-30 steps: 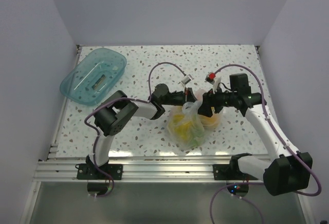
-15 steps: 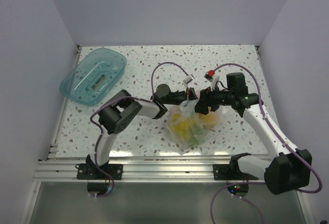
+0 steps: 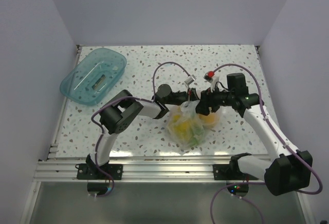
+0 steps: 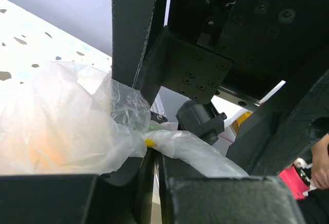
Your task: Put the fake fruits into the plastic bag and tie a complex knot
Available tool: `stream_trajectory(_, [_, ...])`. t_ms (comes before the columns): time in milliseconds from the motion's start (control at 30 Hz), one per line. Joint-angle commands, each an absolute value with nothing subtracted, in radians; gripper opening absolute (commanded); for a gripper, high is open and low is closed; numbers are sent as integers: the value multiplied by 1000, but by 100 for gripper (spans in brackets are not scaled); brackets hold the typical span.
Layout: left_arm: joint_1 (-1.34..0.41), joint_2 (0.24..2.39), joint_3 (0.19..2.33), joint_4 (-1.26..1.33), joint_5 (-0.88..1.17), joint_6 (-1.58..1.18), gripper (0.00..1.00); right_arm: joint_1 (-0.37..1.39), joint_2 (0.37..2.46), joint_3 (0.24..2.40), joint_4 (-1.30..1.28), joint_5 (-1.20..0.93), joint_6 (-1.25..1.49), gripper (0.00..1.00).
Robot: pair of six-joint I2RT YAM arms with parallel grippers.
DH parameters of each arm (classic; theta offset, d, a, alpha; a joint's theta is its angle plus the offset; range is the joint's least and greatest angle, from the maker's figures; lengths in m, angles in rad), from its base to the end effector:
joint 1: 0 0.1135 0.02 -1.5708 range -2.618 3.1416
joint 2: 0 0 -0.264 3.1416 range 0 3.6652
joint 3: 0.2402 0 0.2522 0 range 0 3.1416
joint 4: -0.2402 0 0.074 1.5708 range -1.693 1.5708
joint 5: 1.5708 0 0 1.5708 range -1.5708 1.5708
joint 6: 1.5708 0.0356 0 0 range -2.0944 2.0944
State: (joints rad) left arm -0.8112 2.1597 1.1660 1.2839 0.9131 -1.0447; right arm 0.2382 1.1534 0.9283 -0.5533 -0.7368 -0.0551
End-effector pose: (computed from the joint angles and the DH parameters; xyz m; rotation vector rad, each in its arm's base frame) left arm 0.2842 -0.3401 0.1879 0.7981 1.5863 -2.0293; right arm 0.2243 0.0791 0.2882 -0.6891 2.1757 0.9522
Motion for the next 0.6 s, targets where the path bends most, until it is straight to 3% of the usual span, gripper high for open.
stream_trajectory(0, [-850,2123,1170,1273,885,-999,15,270,1111,989,-655,-871,-179,63])
stream_trajectory(267, [-841,2106,1154,1285,916,-1009,33,238,1114,1072,-908,-822,-348,61])
stream_trajectory(567, [-822,2103,1144,1290,925,-1023,33,238,1135,1210,-1123,-758,-471,63])
